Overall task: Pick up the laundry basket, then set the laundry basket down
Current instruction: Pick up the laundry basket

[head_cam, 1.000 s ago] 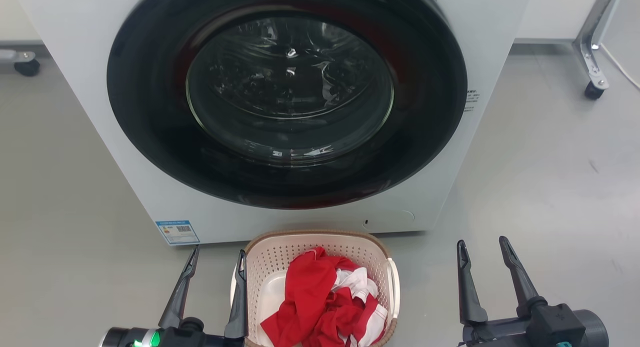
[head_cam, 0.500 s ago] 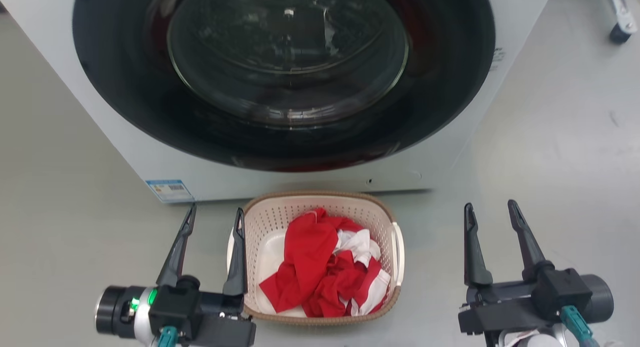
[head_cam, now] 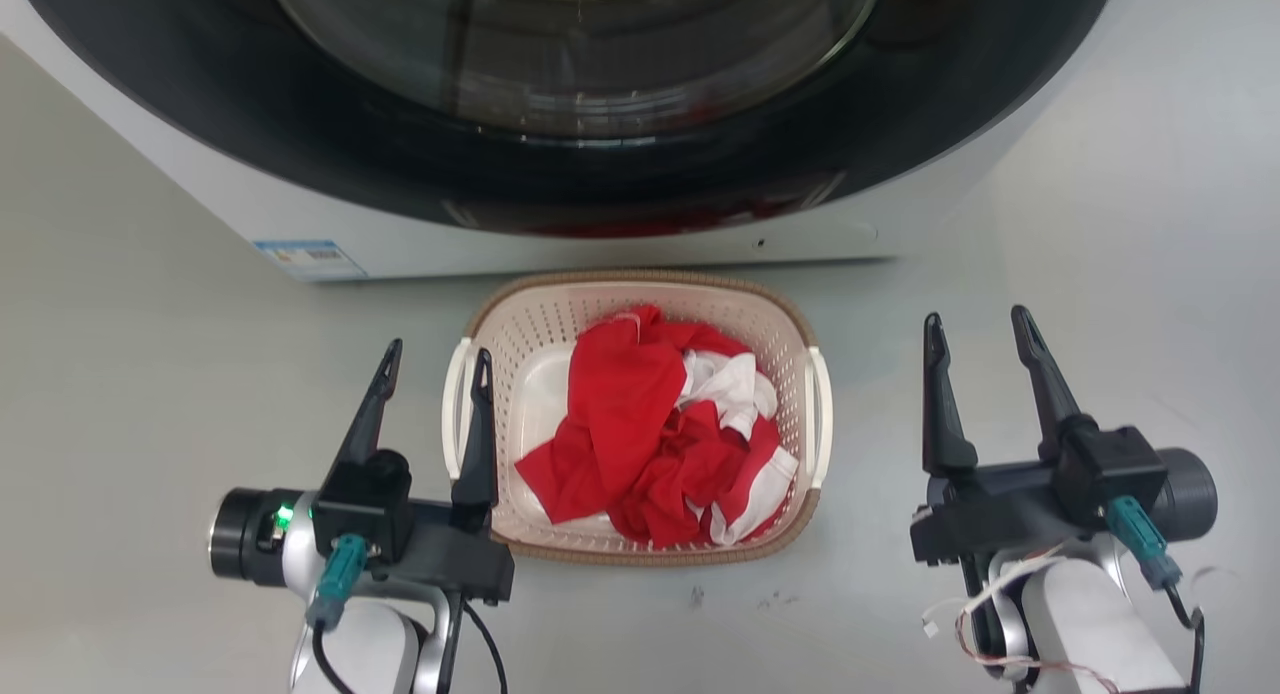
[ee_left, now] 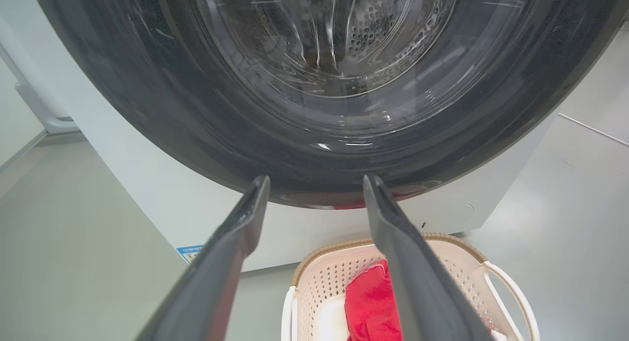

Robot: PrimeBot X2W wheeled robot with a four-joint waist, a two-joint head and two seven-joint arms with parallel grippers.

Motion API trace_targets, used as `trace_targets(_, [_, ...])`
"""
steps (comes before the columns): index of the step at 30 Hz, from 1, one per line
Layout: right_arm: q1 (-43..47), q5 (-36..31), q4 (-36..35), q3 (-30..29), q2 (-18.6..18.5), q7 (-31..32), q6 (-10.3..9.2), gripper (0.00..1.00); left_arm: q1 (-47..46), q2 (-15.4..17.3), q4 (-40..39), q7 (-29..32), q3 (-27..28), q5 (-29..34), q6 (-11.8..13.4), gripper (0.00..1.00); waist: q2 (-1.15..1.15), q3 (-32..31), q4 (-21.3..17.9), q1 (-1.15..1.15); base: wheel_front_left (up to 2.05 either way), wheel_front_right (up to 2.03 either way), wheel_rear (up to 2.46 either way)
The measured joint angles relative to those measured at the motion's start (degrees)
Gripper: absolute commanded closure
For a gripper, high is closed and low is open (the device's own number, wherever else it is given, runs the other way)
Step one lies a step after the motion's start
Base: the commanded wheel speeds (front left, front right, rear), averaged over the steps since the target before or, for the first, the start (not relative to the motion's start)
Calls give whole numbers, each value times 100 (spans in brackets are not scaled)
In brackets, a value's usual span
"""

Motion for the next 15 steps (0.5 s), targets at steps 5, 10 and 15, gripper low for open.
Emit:
trace_targets(5, [-505, 3, 514, 8, -9, 0, 22, 0, -508, -22, 670, 1, 9, -196, 0, 0, 0, 509, 40, 0, 0, 0, 0])
trace_targets(10, [-870, 33, 912, 27, -13, 0, 22, 0, -979, -43, 1167, 4, 63, -263, 0, 0, 0, 938, 66, 1, 0, 0, 0])
trace_targets(15, [-1254, 93, 1225, 32, -19, 0, 22, 0, -1410, -55, 1589, 20, 70, -281, -9, 0, 0, 1368, 84, 0, 0, 0, 0])
